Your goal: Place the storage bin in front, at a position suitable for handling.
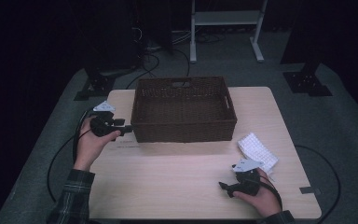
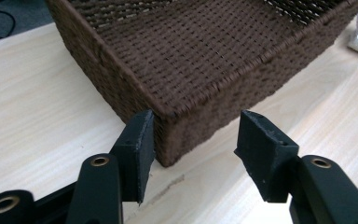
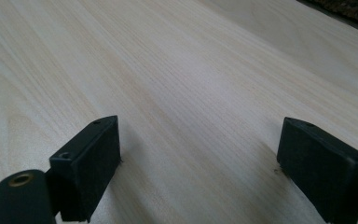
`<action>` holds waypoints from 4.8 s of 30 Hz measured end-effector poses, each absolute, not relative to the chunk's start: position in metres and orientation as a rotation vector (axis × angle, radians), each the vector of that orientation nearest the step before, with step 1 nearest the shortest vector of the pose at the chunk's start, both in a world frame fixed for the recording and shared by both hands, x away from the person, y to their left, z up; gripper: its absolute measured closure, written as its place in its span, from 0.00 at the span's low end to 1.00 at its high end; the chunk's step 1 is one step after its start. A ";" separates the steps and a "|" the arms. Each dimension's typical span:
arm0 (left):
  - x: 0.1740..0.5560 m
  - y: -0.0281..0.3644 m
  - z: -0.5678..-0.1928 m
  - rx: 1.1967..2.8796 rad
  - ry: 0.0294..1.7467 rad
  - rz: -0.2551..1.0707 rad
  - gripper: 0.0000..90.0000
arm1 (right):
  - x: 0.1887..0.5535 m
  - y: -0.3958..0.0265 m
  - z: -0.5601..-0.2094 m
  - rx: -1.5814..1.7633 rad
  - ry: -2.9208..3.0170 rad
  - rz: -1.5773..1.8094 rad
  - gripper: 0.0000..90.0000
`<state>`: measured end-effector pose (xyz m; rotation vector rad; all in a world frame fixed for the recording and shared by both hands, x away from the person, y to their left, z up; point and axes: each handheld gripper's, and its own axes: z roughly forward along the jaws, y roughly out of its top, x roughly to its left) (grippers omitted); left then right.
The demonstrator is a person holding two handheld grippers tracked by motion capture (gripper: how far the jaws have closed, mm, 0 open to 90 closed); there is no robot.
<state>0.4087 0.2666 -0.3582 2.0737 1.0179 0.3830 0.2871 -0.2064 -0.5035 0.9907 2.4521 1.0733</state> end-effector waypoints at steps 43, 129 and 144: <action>0.493 0.252 -0.384 2.108 1.194 0.363 0.65 | 0.287 -0.206 -0.503 0.991 2.452 1.074 0.14; 0.440 0.261 -0.338 2.136 1.009 0.436 0.43 | 0.286 -0.207 -0.503 0.994 2.449 1.074 0.14; 0.509 0.267 -0.347 2.163 0.951 0.510 0.46 | 0.286 -0.207 -0.503 0.994 2.449 1.074 0.14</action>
